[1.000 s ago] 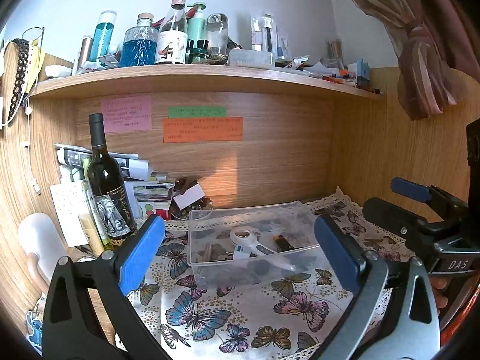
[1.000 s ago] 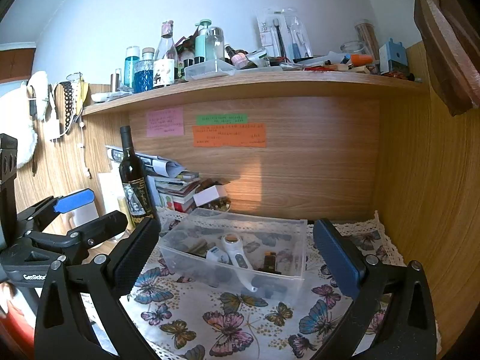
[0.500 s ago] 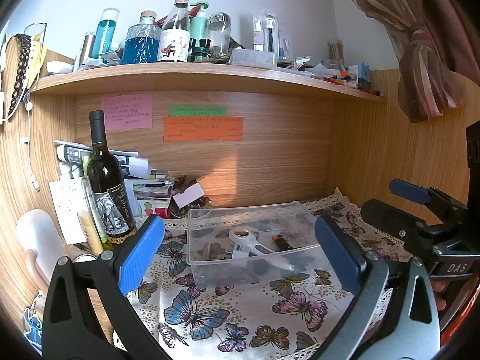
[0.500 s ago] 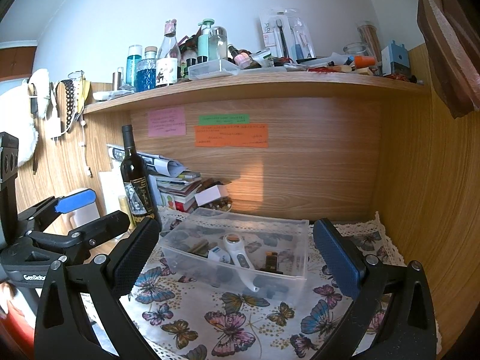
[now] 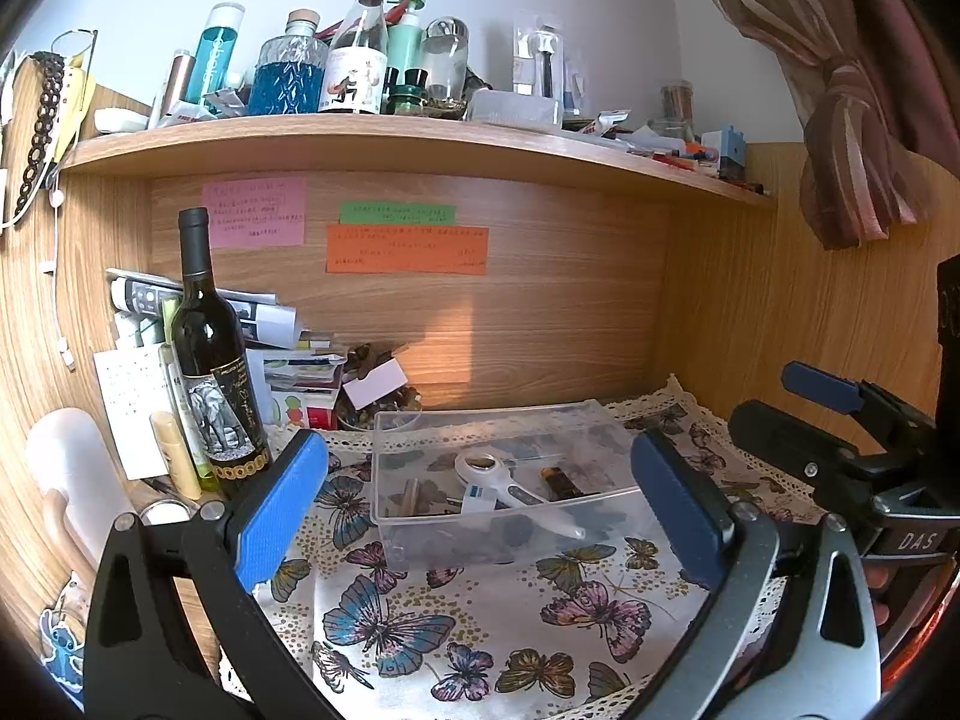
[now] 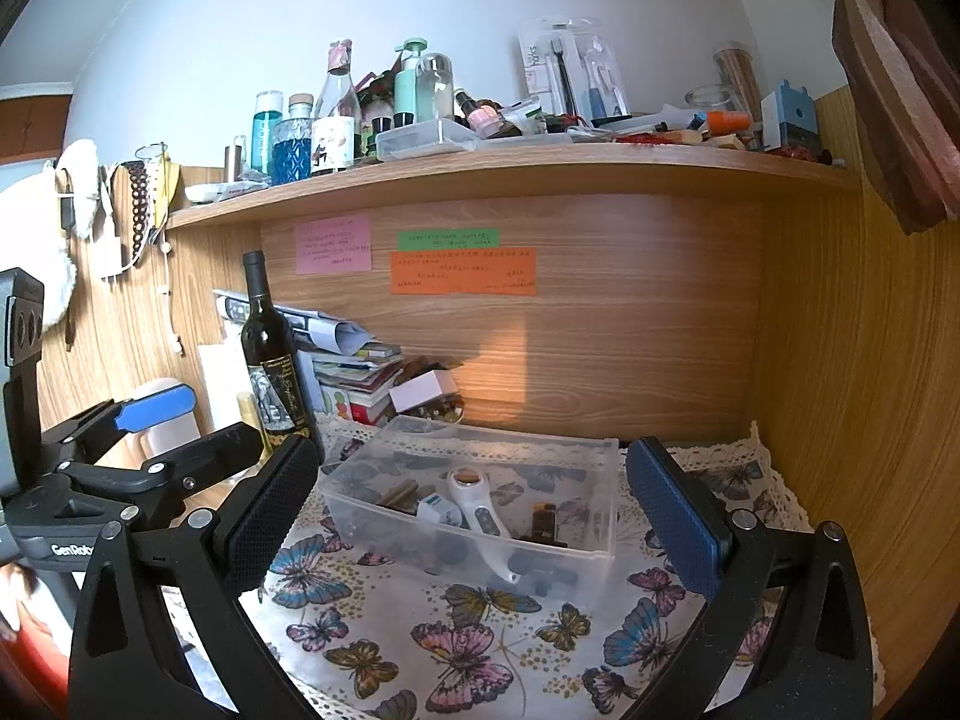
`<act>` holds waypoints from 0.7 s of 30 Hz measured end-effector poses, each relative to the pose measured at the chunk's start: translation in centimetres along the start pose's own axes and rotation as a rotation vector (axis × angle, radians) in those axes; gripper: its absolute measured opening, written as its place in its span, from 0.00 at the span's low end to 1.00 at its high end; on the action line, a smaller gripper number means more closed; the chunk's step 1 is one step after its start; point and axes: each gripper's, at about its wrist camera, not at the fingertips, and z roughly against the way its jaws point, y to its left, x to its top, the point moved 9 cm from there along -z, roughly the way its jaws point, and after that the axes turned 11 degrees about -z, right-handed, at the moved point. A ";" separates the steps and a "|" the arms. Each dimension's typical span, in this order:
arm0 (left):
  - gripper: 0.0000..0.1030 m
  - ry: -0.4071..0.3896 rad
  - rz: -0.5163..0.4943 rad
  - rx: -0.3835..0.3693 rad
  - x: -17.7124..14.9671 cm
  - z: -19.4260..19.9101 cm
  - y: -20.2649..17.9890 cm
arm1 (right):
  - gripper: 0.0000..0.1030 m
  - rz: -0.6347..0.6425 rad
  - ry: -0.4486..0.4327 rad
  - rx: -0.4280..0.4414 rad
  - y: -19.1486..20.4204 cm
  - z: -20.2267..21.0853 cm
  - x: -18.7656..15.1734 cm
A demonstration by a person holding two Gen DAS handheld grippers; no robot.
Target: Organize rigid objects
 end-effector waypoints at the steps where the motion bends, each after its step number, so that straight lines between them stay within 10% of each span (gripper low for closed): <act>1: 0.99 0.000 -0.001 0.000 0.0 0.0 0.0 | 1.00 -0.001 0.000 0.001 0.1 0.0 0.0; 21: 0.99 0.001 -0.012 -0.016 0.0 -0.2 -0.3 | 1.00 -0.024 0.019 -0.003 0.0 -0.3 -0.6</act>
